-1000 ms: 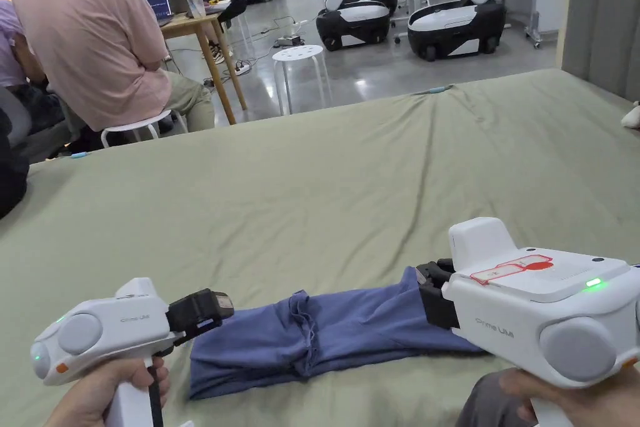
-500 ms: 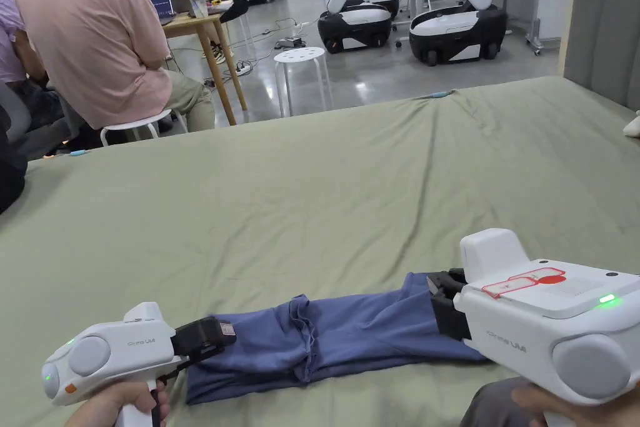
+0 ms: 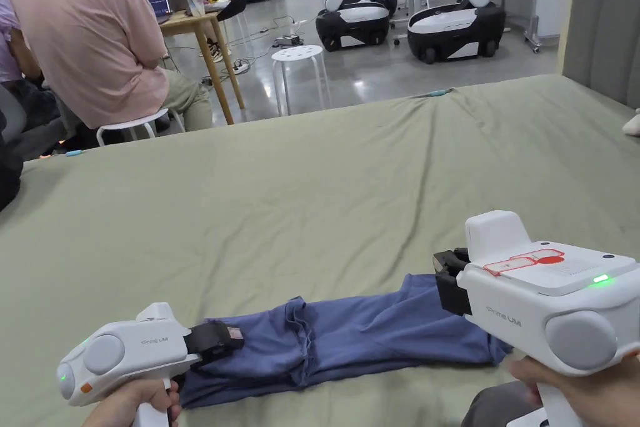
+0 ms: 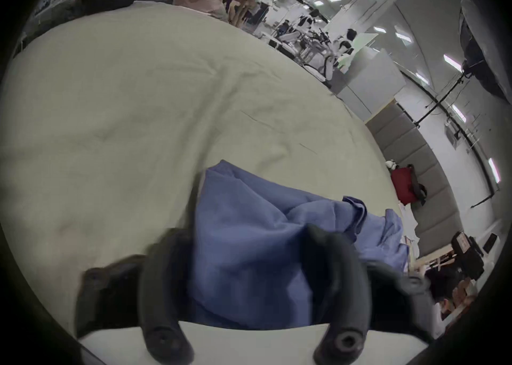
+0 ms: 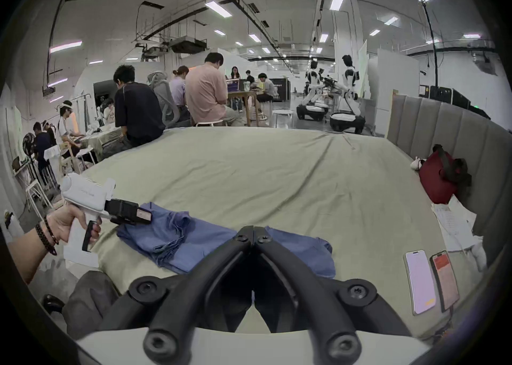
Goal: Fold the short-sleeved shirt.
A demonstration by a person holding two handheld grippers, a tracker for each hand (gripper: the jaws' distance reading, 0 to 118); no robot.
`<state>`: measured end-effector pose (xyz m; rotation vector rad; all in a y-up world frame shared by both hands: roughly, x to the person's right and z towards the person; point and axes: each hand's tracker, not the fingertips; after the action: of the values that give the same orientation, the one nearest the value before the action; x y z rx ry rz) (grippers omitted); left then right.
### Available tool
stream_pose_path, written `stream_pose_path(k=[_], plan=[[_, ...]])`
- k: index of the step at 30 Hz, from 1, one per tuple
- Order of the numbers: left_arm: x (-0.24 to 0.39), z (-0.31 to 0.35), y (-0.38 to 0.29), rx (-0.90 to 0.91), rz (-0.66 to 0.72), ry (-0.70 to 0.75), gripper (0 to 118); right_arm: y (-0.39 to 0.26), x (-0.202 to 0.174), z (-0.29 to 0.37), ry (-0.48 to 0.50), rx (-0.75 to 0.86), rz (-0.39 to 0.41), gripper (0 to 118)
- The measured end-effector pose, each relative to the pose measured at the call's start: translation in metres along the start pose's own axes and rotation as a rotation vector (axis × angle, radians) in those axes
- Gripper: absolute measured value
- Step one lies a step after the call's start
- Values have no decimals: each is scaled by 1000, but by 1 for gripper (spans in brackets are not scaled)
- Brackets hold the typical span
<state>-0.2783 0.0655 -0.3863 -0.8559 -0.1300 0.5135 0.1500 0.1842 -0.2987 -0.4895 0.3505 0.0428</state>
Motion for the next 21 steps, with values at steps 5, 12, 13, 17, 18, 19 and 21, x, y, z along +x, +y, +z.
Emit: stream_pose_path(k=[5, 12, 13, 17, 18, 19, 21], plan=[[0, 11, 4, -5, 9, -66, 20, 1, 1, -2, -11, -7, -11, 0], [-22, 24, 12, 25, 41, -87, 19, 1, -1, -1, -20, -6, 2, 0], [-27, 29, 11, 40, 43, -81, 19, 1, -1, -1, -23, -4, 0, 0], [-58, 54, 17, 79, 90, -25, 19, 1, 0, -1, -26, -3, -9, 0], [-67, 62, 19, 97, 107, -7, 19, 1, 0, -1, -26, -2, -9, 0], [-74, 69, 21, 116, 115, 23, 19, 1, 0, -1, -27, -1, -9, 0], [-91, 84, 27, 140, 119, 74, 19, 1, -1, -2, -27, -1, -6, 0]])
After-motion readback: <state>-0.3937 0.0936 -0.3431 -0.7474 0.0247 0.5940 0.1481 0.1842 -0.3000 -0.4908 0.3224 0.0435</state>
